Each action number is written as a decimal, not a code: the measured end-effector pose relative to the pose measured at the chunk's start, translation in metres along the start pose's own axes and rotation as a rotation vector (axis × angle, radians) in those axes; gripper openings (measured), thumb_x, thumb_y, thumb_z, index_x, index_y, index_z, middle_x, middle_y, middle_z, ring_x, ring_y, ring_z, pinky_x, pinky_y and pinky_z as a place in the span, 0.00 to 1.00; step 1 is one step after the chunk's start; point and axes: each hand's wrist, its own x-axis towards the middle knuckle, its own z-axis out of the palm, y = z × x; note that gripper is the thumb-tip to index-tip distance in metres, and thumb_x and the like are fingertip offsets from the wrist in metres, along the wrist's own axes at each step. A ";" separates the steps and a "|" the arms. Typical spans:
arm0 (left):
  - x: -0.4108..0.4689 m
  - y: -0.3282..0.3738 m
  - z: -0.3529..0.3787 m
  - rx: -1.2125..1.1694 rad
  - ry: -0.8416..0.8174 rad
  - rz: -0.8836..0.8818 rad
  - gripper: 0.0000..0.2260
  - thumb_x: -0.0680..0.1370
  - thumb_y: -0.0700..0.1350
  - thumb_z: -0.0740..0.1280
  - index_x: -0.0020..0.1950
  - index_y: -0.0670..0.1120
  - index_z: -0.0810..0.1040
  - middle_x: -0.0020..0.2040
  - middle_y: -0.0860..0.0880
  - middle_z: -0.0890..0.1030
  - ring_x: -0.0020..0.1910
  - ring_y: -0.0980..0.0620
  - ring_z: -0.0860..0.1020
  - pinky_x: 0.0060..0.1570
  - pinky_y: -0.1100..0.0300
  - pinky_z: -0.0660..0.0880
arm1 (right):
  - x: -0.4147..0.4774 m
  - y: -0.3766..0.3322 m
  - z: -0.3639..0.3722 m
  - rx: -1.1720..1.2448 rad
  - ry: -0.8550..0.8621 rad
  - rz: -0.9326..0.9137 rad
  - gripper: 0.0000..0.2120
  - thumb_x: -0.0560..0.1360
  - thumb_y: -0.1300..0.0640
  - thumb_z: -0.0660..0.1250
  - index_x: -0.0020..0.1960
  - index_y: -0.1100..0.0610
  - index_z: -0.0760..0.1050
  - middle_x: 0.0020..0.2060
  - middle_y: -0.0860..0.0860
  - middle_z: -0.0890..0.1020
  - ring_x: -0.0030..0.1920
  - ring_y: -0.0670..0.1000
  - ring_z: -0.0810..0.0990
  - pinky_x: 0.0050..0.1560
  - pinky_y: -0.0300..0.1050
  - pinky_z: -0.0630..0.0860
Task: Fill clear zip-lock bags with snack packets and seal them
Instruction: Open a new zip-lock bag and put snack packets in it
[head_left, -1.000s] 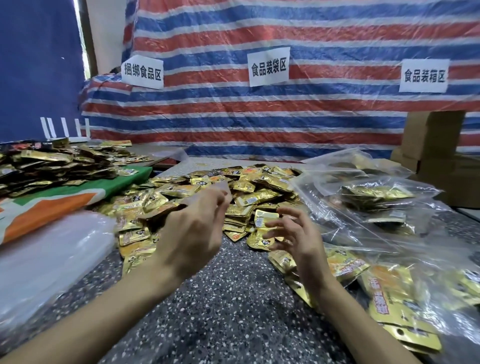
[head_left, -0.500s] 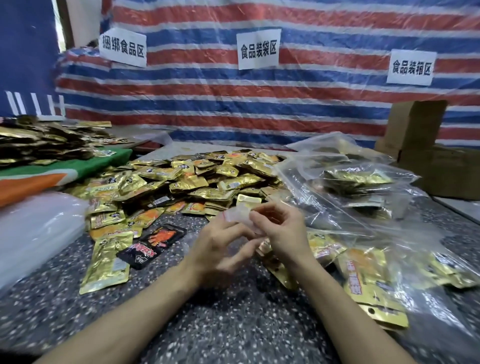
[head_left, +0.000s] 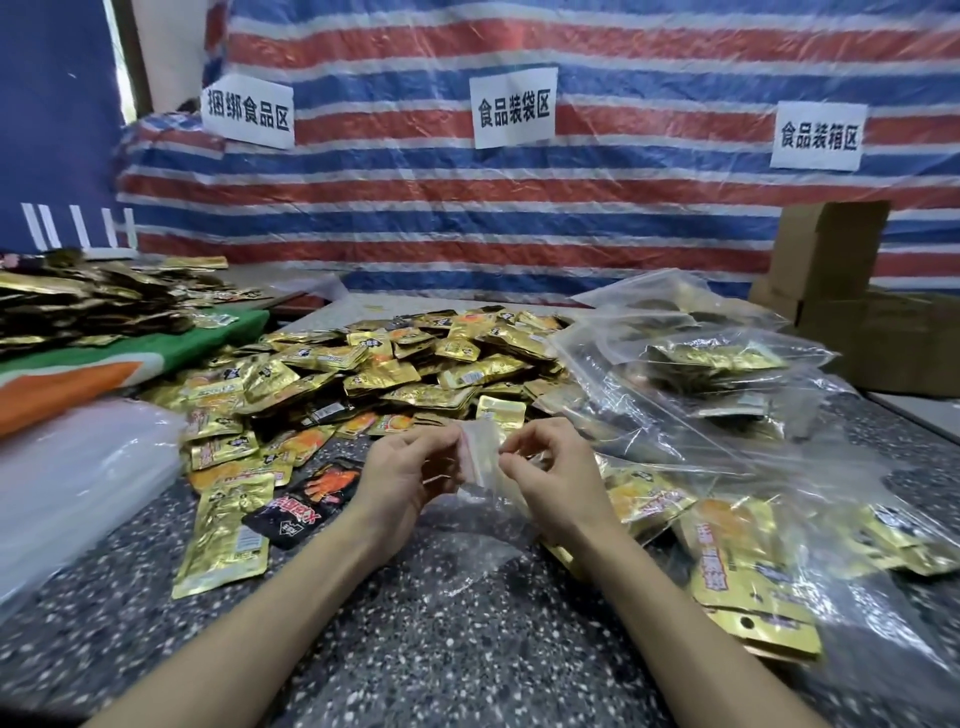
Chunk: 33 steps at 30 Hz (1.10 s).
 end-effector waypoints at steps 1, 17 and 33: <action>0.000 0.001 0.000 -0.004 -0.010 0.013 0.07 0.68 0.46 0.72 0.34 0.43 0.82 0.33 0.46 0.80 0.31 0.52 0.76 0.32 0.61 0.74 | -0.001 -0.001 0.001 -0.026 0.002 -0.021 0.04 0.72 0.56 0.71 0.41 0.48 0.78 0.50 0.43 0.75 0.49 0.38 0.74 0.48 0.37 0.72; -0.004 -0.002 -0.002 0.065 -0.207 -0.010 0.03 0.68 0.43 0.73 0.36 0.44 0.84 0.33 0.44 0.80 0.32 0.50 0.74 0.34 0.59 0.68 | -0.006 -0.018 -0.002 0.353 -0.240 -0.018 0.09 0.73 0.55 0.76 0.43 0.60 0.82 0.35 0.52 0.85 0.32 0.43 0.81 0.30 0.30 0.71; 0.003 0.013 -0.010 -0.277 0.054 0.058 0.04 0.65 0.37 0.63 0.35 0.45 0.70 0.26 0.51 0.69 0.23 0.56 0.67 0.24 0.66 0.68 | 0.002 -0.011 -0.008 0.210 0.233 0.235 0.04 0.73 0.62 0.68 0.39 0.58 0.78 0.32 0.53 0.82 0.33 0.51 0.77 0.35 0.54 0.78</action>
